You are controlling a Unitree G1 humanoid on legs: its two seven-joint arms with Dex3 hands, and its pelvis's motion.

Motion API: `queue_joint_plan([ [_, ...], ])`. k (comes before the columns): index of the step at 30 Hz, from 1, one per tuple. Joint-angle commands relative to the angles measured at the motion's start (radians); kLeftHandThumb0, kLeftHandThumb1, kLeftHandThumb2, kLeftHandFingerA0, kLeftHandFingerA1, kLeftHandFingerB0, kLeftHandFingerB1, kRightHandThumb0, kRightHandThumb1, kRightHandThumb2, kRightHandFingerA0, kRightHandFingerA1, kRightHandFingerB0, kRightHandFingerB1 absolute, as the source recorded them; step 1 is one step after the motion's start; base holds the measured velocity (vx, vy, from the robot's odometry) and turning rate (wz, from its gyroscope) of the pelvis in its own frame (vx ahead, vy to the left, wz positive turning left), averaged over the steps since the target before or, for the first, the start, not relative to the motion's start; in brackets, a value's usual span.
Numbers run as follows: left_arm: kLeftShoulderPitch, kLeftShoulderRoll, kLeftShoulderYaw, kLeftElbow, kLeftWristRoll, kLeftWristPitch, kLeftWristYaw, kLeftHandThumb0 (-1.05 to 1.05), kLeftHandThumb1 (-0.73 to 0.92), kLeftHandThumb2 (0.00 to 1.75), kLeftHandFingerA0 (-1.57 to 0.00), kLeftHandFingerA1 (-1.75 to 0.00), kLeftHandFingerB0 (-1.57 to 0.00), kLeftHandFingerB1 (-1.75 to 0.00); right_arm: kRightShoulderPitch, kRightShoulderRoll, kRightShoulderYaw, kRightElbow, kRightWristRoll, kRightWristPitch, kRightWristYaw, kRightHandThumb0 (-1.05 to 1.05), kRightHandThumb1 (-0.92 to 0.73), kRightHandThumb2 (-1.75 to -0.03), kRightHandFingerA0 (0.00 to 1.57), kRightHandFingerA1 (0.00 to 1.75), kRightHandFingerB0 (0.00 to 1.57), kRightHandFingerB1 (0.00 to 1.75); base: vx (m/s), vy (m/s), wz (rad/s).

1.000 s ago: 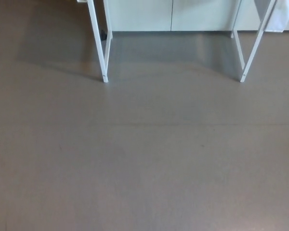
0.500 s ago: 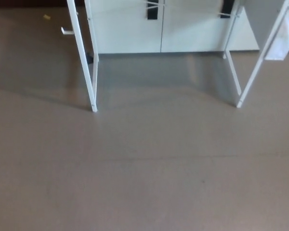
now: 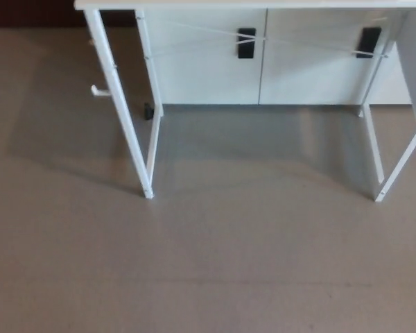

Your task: The robot walks towards a desk on which a file tray is kept in the middle and a toilet paper roll is kept on its right. The robot uses its right hand to hook on finger in the gap of the roll and grabs it, lifts it and places it on the tray.

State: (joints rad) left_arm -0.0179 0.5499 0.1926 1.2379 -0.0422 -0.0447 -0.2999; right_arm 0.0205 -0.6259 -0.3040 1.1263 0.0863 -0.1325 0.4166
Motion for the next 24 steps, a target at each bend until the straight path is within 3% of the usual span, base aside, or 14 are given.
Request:
queue_joint_plan([
  [1,-0.008,0.021,0.003,0.006,0.007,-0.02,-0.001,-1.05,0.7,1.24,-0.16,-0.75,-0.03,-0.58,0.002,-0.001,-0.001,0.019,0.002,-0.022,-0.01,-0.83,-0.53,-0.86,0.04,0.42,0.05,0.33,0.43,0.122,-0.27],
  [2,-0.006,0.021,0.0,0.006,0.01,-0.027,0.0,-1.05,0.71,1.25,-0.17,-0.75,-0.03,-0.59,0.009,-0.001,0.01,0.012,-0.015,-0.044,-0.027,-0.36,-0.44,-1.0,0.01,0.51,0.0,0.49,0.43,0.144,-0.19],
  [3,-0.006,0.021,0.0,0.006,0.01,-0.028,0.0,-1.05,0.71,1.25,-0.17,-0.75,-0.03,-0.59,0.009,-0.001,0.012,0.012,-0.015,-0.045,-0.029,-0.36,-0.44,-1.0,0.01,0.51,0.0,0.49,0.44,0.212,0.03],
  [4,-0.008,0.019,0.004,0.009,0.006,-0.024,0.004,-1.05,0.71,1.24,-0.2,-0.77,-0.02,-0.62,-0.012,0.012,-0.021,0.028,0.029,-0.008,-0.003,-0.68,-0.46,-0.86,0.07,0.47,0.0,0.32,0.45,0.16,-0.2],
  [8,-0.006,0.021,0.003,0.008,0.006,-0.031,-0.007,-1.05,0.71,1.25,-0.19,-0.78,-0.02,-0.63,-0.013,-0.002,-0.018,0.038,0.026,0.004,0.035,-0.71,-0.53,-0.84,0.09,0.45,0.05,0.32,0.43,0.141,-0.29],
  [9,-0.008,0.021,0.002,0.01,0.008,-0.028,-0.002,-1.05,0.71,1.25,-0.16,-0.76,-0.03,-0.58,0.01,-0.01,0.049,0.022,-0.069,-0.071,-0.077,-0.84,-0.57,-0.93,0.2,0.47,0.11,0.39,0.4,0.122,-0.02],
  [10,-0.005,0.022,-0.001,0.009,0.012,-0.032,0.0,-1.05,0.71,1.25,-0.18,-0.76,-0.02,-0.58,-0.005,-0.022,0.064,0.012,-0.075,-0.009,-0.067,-0.78,-0.58,-0.9,0.17,0.44,0.09,0.39,0.4,0.112,0.03],
  [12,-0.004,0.022,0.0,0.007,0.01,-0.034,-0.002,-1.05,0.71,1.25,-0.19,-0.76,-0.01,-0.58,-0.001,-0.012,0.043,0.025,-0.031,-0.019,-0.041,-0.78,-0.57,-0.92,0.21,0.46,0.05,0.32,0.39,0.102,0.05],
  [15,-0.012,0.02,-0.003,0.016,0.013,-0.022,0.012,-1.05,0.71,1.25,-0.23,-0.78,-0.02,-0.61,0.011,0.002,0.014,-0.006,0.004,0.009,-0.046,-0.74,-0.53,-0.86,0.19,0.44,0.09,0.38,0.26,0.001,0.14],
  [18,-0.01,0.018,0.01,0.005,-0.002,-0.022,0.0,-1.05,0.69,1.24,-0.17,-0.76,0.0,-0.61,-0.015,0.007,0.0,0.001,0.018,-0.002,-0.037,-0.76,-0.55,-0.86,0.19,0.45,0.09,0.38,0.23,-0.11,0.15],
  [21,-0.004,0.015,0.017,0.004,-0.007,-0.033,-0.004,-1.05,0.69,1.24,-0.16,-0.76,-0.02,-0.59,0.033,-0.023,0.073,-0.106,-0.071,0.021,-0.075,-0.78,-0.58,-0.91,0.18,0.45,0.09,0.39,0.32,-0.244,0.11],
  [22,-0.001,0.014,0.014,0.007,-0.003,-0.036,-0.001,-1.05,0.7,1.24,-0.13,-0.74,-0.04,-0.57,0.017,0.003,0.014,-0.094,0.009,0.064,-0.062,-0.63,-0.66,-0.6,0.17,0.33,0.18,0.27,0.31,-0.221,-0.15],
  [23,-0.003,0.015,0.009,0.01,0.005,-0.033,0.003,-1.05,0.7,1.24,-0.16,-0.75,-0.01,-0.59,0.019,0.02,-0.02,-0.087,0.048,0.057,-0.043,-0.35,-0.45,-0.99,0.02,0.51,0.0,0.48,0.22,-0.137,0.06],
  [24,-0.002,0.013,0.012,0.007,0.0,-0.033,-0.001,-1.05,0.7,1.25,-0.14,-0.75,-0.04,-0.59,0.005,0.019,-0.017,-0.052,0.035,0.039,-0.042,-0.34,-0.46,-1.0,0.02,0.51,0.0,0.48,0.19,-0.101,-0.07],
])
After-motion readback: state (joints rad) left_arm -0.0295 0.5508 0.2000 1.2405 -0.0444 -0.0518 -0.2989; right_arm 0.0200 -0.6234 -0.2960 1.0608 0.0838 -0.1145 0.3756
